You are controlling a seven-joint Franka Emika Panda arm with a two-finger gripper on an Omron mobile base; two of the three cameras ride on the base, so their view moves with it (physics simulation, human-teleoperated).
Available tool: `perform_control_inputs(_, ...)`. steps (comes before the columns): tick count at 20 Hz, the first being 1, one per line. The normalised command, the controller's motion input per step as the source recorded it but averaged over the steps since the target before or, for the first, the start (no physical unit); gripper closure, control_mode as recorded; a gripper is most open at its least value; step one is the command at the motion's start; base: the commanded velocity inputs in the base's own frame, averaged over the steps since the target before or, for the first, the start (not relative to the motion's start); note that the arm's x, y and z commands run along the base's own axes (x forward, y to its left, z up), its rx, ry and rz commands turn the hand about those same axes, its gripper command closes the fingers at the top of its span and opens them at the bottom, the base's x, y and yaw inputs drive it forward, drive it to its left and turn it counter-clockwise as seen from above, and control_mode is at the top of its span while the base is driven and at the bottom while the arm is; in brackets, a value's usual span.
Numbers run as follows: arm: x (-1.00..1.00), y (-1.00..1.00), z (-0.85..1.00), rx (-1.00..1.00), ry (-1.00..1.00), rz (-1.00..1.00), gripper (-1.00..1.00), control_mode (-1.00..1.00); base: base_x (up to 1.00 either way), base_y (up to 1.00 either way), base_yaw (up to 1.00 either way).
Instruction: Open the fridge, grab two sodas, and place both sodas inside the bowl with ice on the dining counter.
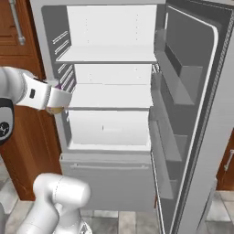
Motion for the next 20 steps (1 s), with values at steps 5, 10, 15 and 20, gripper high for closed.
perform_control_inputs(5,0.0,0.0,0.0,0.0,0.0,0.0,1.0,1.0,-1.0,0.35,-0.1)
perform_control_inputs(10,0.0,0.0,0.0,0.0,0.0,0.0,1.0,1.0,-1.0,0.34,-0.17)
perform_control_inputs(15,0.0,0.0,0.0,0.0,0.0,0.0,1.0,1.0,-1.0,0.16,-0.27)
perform_control_inputs(20,0.0,0.0,0.0,0.0,0.0,0.0,1.0,1.0,-1.0,-0.01,-0.36)
